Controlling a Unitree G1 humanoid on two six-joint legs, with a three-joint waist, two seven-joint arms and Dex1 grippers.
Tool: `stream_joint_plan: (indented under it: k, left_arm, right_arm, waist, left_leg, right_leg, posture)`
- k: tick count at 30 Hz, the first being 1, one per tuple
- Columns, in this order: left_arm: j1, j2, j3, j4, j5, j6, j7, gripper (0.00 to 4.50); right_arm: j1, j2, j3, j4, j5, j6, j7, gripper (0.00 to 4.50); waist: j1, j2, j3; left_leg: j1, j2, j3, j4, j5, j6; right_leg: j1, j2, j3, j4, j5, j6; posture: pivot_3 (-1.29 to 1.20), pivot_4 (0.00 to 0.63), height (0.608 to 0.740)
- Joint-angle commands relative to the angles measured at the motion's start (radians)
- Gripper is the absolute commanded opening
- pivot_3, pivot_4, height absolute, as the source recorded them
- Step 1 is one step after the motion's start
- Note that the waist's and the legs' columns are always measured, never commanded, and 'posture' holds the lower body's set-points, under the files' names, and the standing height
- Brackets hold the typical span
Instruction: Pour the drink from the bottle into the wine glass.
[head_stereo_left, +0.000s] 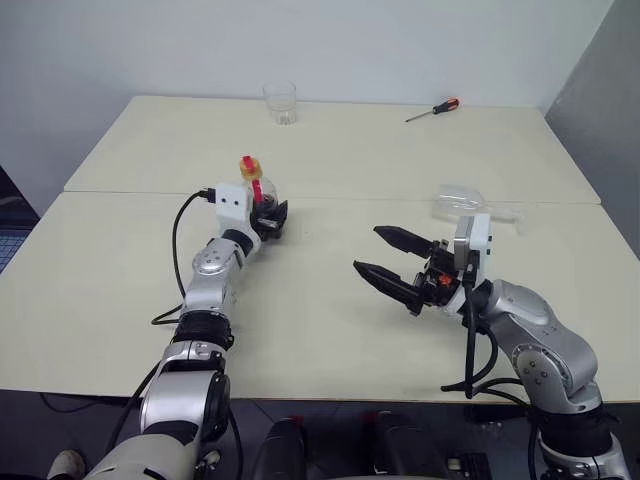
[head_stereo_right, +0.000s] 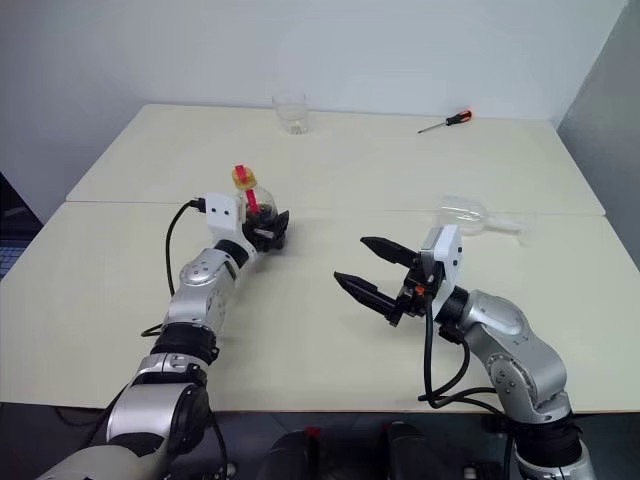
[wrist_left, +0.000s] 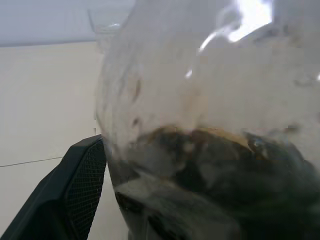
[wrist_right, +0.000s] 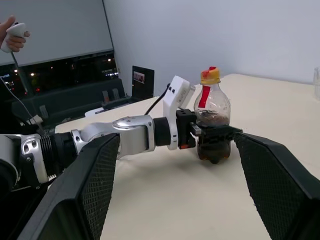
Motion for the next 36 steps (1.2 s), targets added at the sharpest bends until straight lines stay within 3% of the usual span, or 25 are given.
stream_joint_plan:
  k: [1,5,13,23,28,36]
  left_arm:
    - [-0.036,-0.006,0.007,0.027,-0.004,-0.068,-0.034,3.86]
    - [-0.036,-0.004,0.010,0.040,-0.005,-0.087,-0.048,2.76]
    - [-0.008,0.032,0.005,-0.043,-0.013,-0.051,-0.107,1.96]
    - [0.167,0.138,-0.078,-0.633,-0.189,0.389,-0.397,1.87]
    - [0.180,0.147,-0.102,-0.747,-0.209,0.480,-0.421,1.87]
    - [0.174,0.134,-0.112,-0.759,-0.201,0.493,-0.420,1.87]
  right_arm:
    - [-0.010,0.001,-0.006,-0.040,0.017,0.001,-0.011,3.92]
    - [-0.010,0.002,-0.003,-0.040,0.016,-0.002,-0.015,3.92]
    - [-0.068,0.003,0.022,0.013,-0.036,0.011,-0.042,3.92]
    - [-0.481,0.130,0.070,0.367,-0.122,0.030,-0.054,3.92]
    - [-0.603,0.218,0.069,0.492,-0.121,0.026,-0.028,3.92]
    - [-0.654,0.262,0.061,0.529,-0.119,0.059,-0.021,3.92]
  waist:
    - [0.000,0.000,0.000]
    - [0.000,0.000,0.000]
    - [-0.003,0.000,0.000]
    - [-0.005,0.001,0.001]
    - [-0.002,0.001,0.001]
    - [-0.003,0.001,0.001]
  left_leg:
    - [0.000,0.000,0.000,0.000,0.000,0.000]
    - [0.000,0.000,0.000,0.000,0.000,0.000]
    - [0.000,0.000,0.000,0.000,0.000,0.000]
    - [0.000,0.002,-0.001,0.000,0.000,-0.001]
    - [-0.001,0.002,-0.001,0.001,0.000,0.000]
    - [-0.001,0.002,-0.001,0.001,0.000,0.000]
  right_leg:
    - [0.000,0.000,0.000,0.000,0.000,0.000]
    - [0.000,0.000,0.000,0.000,0.000,0.000]
    - [0.000,0.000,0.000,0.000,0.000,0.000]
    - [-0.002,-0.001,0.000,0.002,0.000,-0.001]
    - [-0.002,-0.002,0.000,0.002,0.000,-0.001]
    - [-0.002,-0.003,0.000,0.002,0.000,-0.001]
  posture:
    - [0.00,0.150,0.740]
    - [0.00,0.150,0.740]
    - [0.00,0.150,0.740]
    - [0.00,0.150,0.740]
    - [0.00,0.150,0.740]
    - [0.00,0.150,0.740]
